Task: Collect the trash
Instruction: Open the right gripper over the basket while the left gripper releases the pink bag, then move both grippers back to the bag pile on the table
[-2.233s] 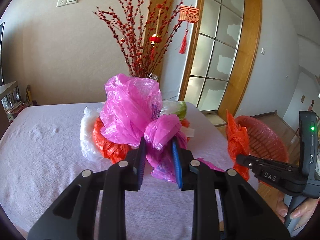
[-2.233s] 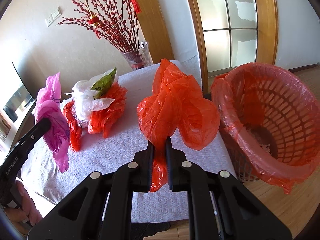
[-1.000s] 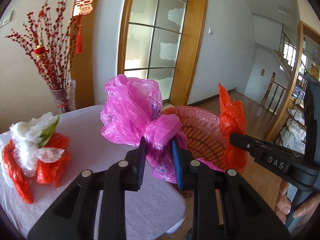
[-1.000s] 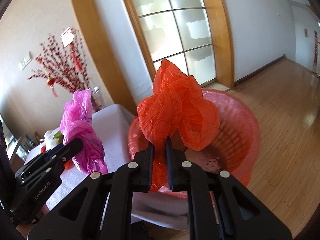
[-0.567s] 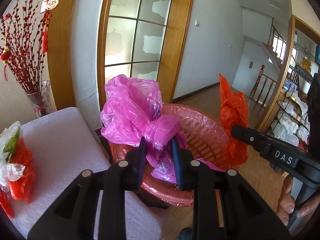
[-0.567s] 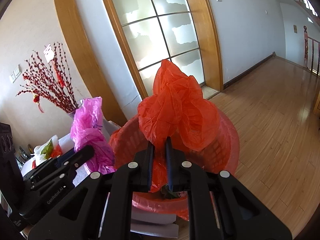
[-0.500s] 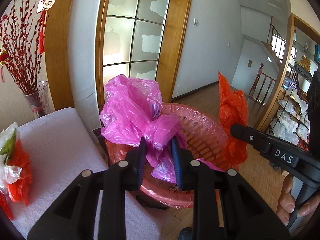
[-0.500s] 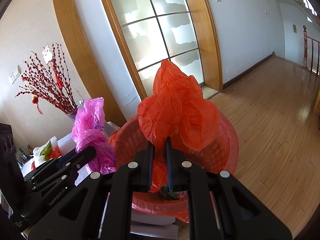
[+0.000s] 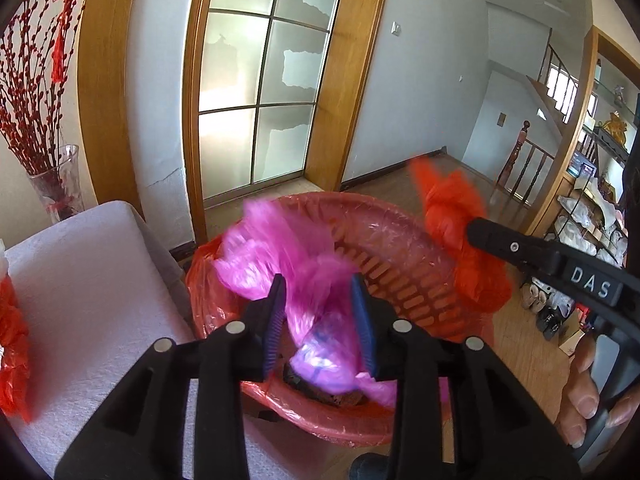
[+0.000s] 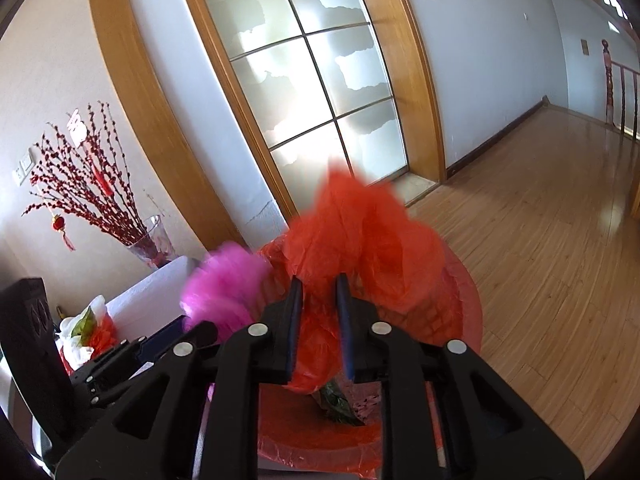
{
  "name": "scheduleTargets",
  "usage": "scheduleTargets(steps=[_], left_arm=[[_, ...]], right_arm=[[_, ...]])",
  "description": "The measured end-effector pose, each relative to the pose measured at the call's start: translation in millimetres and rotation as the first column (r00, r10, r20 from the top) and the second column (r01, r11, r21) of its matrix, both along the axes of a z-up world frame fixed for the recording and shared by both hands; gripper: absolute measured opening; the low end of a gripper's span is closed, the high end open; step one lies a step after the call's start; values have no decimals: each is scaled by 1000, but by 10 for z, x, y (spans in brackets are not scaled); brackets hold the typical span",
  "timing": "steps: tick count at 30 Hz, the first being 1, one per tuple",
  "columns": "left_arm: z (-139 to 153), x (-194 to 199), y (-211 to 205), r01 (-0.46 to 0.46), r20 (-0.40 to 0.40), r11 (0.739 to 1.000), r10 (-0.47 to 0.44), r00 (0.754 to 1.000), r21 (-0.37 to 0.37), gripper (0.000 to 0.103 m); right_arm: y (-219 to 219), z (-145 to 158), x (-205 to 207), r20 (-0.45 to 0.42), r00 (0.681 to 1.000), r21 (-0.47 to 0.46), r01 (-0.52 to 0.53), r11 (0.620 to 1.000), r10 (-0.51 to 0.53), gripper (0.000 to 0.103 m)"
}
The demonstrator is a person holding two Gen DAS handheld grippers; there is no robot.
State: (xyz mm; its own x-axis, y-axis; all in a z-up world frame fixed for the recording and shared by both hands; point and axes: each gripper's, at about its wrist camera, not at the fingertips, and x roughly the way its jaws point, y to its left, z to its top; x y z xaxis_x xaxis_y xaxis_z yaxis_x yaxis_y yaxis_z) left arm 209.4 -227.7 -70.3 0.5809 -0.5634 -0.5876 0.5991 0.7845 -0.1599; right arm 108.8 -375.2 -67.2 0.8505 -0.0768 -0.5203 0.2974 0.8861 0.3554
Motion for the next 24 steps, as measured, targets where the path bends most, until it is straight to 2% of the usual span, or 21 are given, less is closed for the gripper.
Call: scheduleTargets(steps=[3,5,8,12,17,20,24], left_arm=[[-24,17,35,-19,-5,1000,19,1000,10,44],[-32,9,93,-32,-11,999,33,999,11,48],[-13,-44,205,-64,7,998,64,998,24,55],[27,-107,384,-112,29,993,110,993,49,63],[103,-158,825,-204,32,978,203,979,43,71],[172,-200,1156,-290,53,956,287,956,45,80],[264,-274,1638,-415,77,908,410,909,56,90]], right_arm=[[-21,-34,-20,-8,1000,3,3,1000,-3,34],[-2,-53,-48,-11,1000,-7,8,1000,-8,51],[44,-65,-100,-10,999,-40,40,998,-41,68],[106,-63,-128,-15,998,-61,58,996,-59,71],[245,-25,-145,-12,999,-78,41,996,-42,73],[380,-8,-114,-17,1000,-71,8,997,-9,73],[681,37,-45,-21,998,-92,-57,994,55,73]])
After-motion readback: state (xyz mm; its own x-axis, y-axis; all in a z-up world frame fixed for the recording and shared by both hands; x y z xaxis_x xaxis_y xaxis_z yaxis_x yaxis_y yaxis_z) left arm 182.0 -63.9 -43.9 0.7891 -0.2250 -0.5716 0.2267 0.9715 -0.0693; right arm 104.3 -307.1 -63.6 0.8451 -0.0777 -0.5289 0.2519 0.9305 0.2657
